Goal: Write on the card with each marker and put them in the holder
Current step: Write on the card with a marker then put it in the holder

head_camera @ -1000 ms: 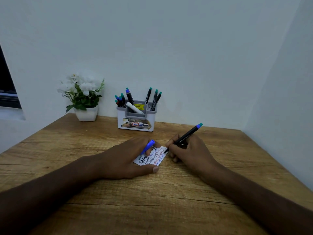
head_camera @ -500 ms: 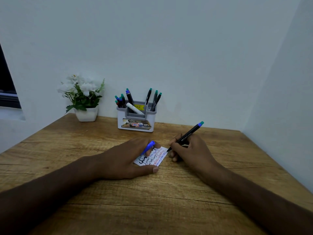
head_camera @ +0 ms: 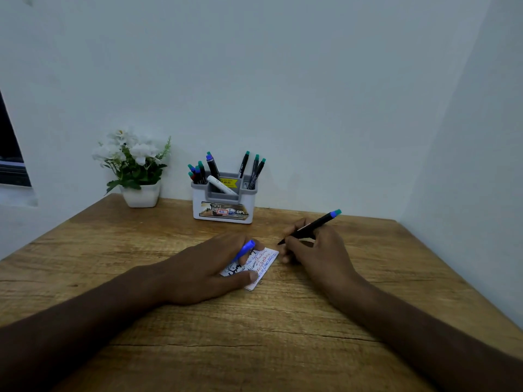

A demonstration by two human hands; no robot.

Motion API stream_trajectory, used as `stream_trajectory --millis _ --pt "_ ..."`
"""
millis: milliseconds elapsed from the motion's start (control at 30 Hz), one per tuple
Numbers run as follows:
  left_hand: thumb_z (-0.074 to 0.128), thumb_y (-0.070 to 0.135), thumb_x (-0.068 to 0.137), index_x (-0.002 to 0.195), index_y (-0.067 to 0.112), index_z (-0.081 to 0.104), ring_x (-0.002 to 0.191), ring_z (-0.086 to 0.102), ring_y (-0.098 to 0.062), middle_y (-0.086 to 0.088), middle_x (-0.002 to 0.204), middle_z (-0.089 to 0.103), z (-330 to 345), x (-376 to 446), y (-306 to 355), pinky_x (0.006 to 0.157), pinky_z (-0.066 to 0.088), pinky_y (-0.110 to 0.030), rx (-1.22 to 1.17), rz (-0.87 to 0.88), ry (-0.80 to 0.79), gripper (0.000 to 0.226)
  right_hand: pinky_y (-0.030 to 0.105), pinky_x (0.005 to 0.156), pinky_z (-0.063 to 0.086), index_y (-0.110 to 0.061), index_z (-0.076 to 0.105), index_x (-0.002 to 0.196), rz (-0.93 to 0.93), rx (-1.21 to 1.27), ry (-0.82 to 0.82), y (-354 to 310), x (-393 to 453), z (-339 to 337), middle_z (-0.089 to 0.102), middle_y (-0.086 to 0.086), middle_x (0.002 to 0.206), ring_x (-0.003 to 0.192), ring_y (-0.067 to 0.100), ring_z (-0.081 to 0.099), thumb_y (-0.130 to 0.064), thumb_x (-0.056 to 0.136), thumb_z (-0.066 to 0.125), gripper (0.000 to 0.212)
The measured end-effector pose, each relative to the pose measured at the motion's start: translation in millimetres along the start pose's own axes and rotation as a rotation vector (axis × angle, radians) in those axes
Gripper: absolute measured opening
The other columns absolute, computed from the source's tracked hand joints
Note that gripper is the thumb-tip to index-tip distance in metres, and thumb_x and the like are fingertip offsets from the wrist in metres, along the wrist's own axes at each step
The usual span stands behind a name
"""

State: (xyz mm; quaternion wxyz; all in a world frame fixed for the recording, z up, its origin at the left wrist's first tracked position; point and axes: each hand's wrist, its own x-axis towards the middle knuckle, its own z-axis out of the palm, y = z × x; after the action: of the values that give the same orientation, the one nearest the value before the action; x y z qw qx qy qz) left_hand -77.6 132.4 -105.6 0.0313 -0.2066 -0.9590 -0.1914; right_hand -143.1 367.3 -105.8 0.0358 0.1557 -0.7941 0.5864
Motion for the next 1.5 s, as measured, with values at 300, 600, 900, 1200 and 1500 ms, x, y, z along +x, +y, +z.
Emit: stream_trajectory --millis 300,600,900,1200,1500 --pt "0.032 0.045 0.112 0.141 0.042 0.047 0.114 0.051 0.002 0.026 0.12 0.056 2 -1 -2 0.097 0.042 -0.021 -0.049 0.017 0.034 0.033 0.03 0.07 0.065 0.004 0.071 0.095 0.061 0.643 -0.07 -4 0 -5 0.077 0.026 0.099 0.081 0.027 0.078 0.0 0.106 0.052 0.022" --pt "0.031 0.045 0.112 0.124 0.035 0.056 0.105 0.054 -0.006 0.019 0.11 0.058 2 -1 2 0.094 0.046 -0.031 -0.024 0.053 0.044 0.029 0.035 0.073 0.063 -0.002 0.075 0.099 -0.04 0.483 -0.086 -3 -4 -3 0.077 0.016 0.082 0.075 0.026 0.074 0.001 0.1 0.064 0.012" --pt "0.028 0.048 0.112 0.122 0.045 0.051 0.104 0.053 -0.004 0.02 0.109 0.058 1 0 3 0.093 0.048 -0.033 -0.03 0.058 0.036 0.026 0.035 0.075 0.063 -0.004 0.077 0.1 -0.039 0.403 -0.13 -5 -7 -2 0.079 0.011 0.082 0.077 0.023 0.074 -0.004 0.098 0.07 0.007" --pt "0.027 0.05 0.11 0.145 0.046 0.044 0.124 0.045 0.012 0.027 0.139 0.054 1 -3 7 0.105 0.038 -0.016 -0.017 0.052 0.062 0.039 0.034 0.077 0.061 -0.018 0.081 0.097 -0.062 0.053 -0.267 -7 -6 5 0.082 0.004 0.09 0.076 0.011 0.073 -0.039 0.09 0.082 0.022" --pt "0.024 0.053 0.108 0.144 0.039 0.048 0.117 0.041 0.016 0.029 0.13 0.049 6 0 6 0.096 0.034 -0.01 0.016 0.038 0.066 0.045 0.032 0.076 0.058 -0.024 0.078 0.09 -0.043 0.02 -0.26 -10 -7 11 0.081 -0.002 0.086 0.073 0.005 0.069 -0.041 0.092 0.079 0.018"
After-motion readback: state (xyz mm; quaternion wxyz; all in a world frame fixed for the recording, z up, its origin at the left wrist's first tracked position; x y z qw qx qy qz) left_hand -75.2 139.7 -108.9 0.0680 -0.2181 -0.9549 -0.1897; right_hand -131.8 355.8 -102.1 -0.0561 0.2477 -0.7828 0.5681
